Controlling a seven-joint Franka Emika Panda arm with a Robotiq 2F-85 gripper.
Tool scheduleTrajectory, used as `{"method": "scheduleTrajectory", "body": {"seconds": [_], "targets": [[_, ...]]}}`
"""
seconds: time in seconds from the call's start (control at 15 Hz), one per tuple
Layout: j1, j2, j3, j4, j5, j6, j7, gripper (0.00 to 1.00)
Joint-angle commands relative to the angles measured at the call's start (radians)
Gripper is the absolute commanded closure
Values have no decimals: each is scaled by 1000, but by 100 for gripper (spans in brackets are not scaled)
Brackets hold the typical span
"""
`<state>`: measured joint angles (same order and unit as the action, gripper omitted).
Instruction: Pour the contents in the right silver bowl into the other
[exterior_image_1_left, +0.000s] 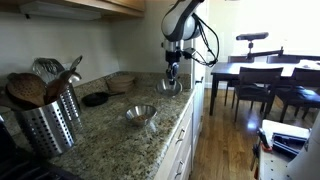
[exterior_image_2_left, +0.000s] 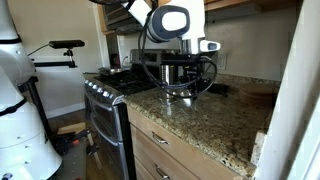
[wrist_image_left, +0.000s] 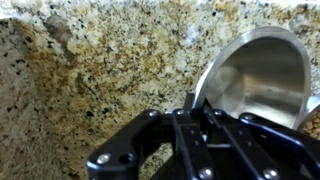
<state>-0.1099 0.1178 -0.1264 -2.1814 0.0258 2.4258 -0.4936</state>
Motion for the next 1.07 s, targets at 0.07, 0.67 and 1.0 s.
{"method": "scheduleTrajectory", "body": {"seconds": [0.07,0.67,1.0], "targets": [[-40,59,24,53,51,10,-72,93],[-56,165,83,112,105,16,-103,94],[-65,200,83,134,81,16,-82,94]]}}
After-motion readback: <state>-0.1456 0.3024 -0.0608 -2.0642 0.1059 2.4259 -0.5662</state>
